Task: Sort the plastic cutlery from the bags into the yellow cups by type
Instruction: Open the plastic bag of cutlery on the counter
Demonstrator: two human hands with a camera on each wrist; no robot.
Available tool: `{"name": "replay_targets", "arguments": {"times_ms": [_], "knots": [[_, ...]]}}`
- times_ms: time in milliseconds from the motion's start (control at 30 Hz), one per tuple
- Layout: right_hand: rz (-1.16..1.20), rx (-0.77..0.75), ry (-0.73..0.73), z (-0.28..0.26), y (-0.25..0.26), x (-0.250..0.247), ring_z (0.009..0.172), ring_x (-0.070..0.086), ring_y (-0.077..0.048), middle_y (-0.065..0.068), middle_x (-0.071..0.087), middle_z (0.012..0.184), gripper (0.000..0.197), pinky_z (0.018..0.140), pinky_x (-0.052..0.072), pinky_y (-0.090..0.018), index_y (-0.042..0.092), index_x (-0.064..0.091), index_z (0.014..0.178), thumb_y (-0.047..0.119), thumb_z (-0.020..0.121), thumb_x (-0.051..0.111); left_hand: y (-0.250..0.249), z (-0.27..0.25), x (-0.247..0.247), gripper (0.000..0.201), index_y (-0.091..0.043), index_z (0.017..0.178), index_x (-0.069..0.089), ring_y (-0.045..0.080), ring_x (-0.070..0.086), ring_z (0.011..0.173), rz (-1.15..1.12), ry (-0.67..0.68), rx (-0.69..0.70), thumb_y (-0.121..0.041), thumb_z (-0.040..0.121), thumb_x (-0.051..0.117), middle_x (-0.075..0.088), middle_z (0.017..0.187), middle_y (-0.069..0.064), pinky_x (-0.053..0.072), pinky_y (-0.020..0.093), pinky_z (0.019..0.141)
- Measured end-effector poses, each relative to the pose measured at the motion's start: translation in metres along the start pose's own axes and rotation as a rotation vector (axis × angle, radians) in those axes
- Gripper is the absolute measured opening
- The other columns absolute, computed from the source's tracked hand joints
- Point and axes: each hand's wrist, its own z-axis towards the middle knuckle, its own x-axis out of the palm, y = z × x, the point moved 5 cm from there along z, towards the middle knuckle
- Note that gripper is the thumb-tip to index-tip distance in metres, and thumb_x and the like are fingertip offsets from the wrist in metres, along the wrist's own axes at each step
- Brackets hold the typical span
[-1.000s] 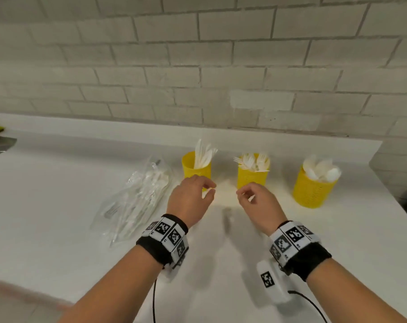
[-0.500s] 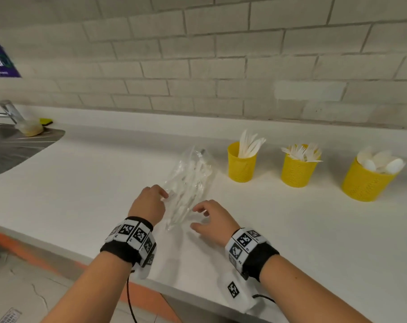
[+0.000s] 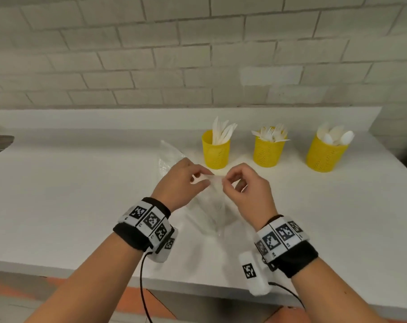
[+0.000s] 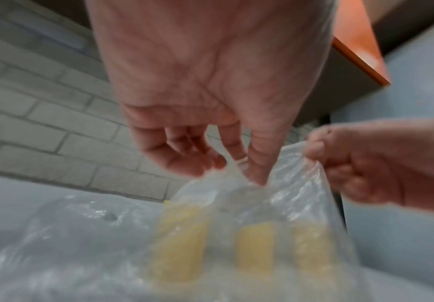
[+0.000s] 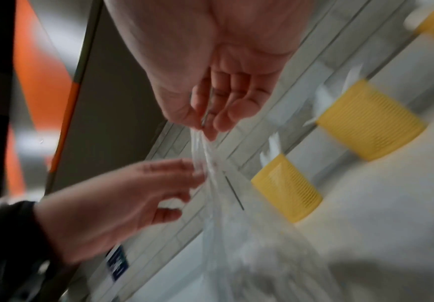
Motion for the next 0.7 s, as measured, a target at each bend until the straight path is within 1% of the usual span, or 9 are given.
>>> {"name": "replay_targets", "arguments": {"times_ms": [67,133,200,267,333,400,467,567,700], "knots": [[0.109,0.079,-0.141,0.005,-0.005,-0.041,0.046,0.050,-0.017,0.001,0.067,0.074,0.015,0.046,0.045,-0.026,0.023,0.054,0.080,0.012,0.085,0.063,-0.002,0.011,0.011,0.020,-0.034,0.100,0.069,0.011,0.042,0.100,0.159,-0.045,0.072,-0.044,0.084,0.066,0.044,0.100,-0.006,0.042,0.027,0.083],[0.149,0.123,-0.226,0.009,-0.009,-0.078,0.045,0.053,-0.021,-0.006,0.068,0.074,0.011,0.046,0.045,-0.028,0.023,0.057,0.083,0.015,0.087,0.063,-0.006,0.021,0.019,0.021,-0.030,0.096,0.070,0.015,0.041,0.105,0.188,-0.069,0.112,-0.046,0.084,0.065,0.047,0.104,-0.005,0.042,0.032,0.087],[0.080,0.113,-0.196,0.009,-0.013,-0.094,0.053,0.056,-0.025,0.000,0.068,0.082,0.011,0.053,0.049,-0.033,0.030,0.060,0.088,0.022,0.084,0.068,-0.018,0.030,0.025,0.017,-0.028,0.092,0.070,0.016,0.047,0.104,0.153,-0.073,0.177,-0.043,0.084,0.065,0.058,0.104,-0.007,0.040,0.034,0.088],[-0.030,0.123,-0.091,0.006,-0.017,-0.088,0.063,0.058,-0.028,0.009,0.066,0.095,0.030,0.061,0.052,-0.034,0.033,0.061,0.103,0.032,0.077,0.075,-0.038,0.034,0.031,0.013,-0.027,0.088,0.070,0.012,0.055,0.096,0.064,-0.086,0.254,-0.039,0.086,0.066,0.066,0.096,-0.012,0.040,0.031,0.084],[-0.034,0.149,-0.034,0.003,-0.021,-0.076,0.063,0.058,-0.026,0.007,0.066,0.102,0.037,0.061,0.055,-0.035,0.032,0.061,0.109,0.033,0.076,0.076,-0.061,0.036,0.035,0.010,-0.027,0.085,0.070,0.005,0.058,0.089,-0.044,-0.107,0.326,-0.036,0.085,0.068,0.068,0.089,-0.013,0.043,0.028,0.082],[0.012,0.148,-0.101,0.004,-0.019,-0.077,0.056,0.057,-0.020,-0.003,0.069,0.087,0.016,0.057,0.056,-0.039,0.025,0.067,0.097,0.026,0.081,0.073,-0.079,0.037,0.041,0.010,-0.027,0.084,0.071,0.001,0.060,0.084,-0.104,-0.110,0.388,-0.036,0.083,0.069,0.069,0.086,-0.012,0.044,0.018,0.078],[-0.033,0.123,-0.180,0.009,-0.017,-0.090,0.053,0.054,-0.011,0.003,0.068,0.073,0.001,0.058,0.054,-0.038,0.023,0.070,0.082,0.022,0.083,0.070,-0.087,0.041,0.045,0.012,-0.028,0.087,0.071,0.001,0.062,0.083,-0.089,-0.109,0.408,-0.039,0.083,0.069,0.070,0.088,-0.012,0.044,0.016,0.076],[-0.131,0.139,-0.279,0.016,-0.024,-0.128,0.055,0.052,-0.008,0.015,0.066,0.076,0.001,0.063,0.049,-0.031,0.024,0.069,0.083,0.023,0.084,0.069,-0.075,0.047,0.049,0.017,-0.028,0.092,0.070,0.011,0.063,0.090,0.086,-0.090,0.285,-0.042,0.086,0.065,0.070,0.097,-0.011,0.047,0.030,0.081],[-0.224,0.217,-0.486,0.020,-0.047,-0.193,0.059,0.056,-0.017,0.006,0.067,0.077,0.005,0.071,0.055,-0.037,0.019,0.070,0.085,0.024,0.083,0.068,-0.036,0.047,0.043,0.020,-0.032,0.087,0.069,0.018,0.062,0.090,0.174,-0.043,0.009,-0.050,0.083,0.064,0.068,0.092,-0.010,0.043,0.030,0.074]]}}
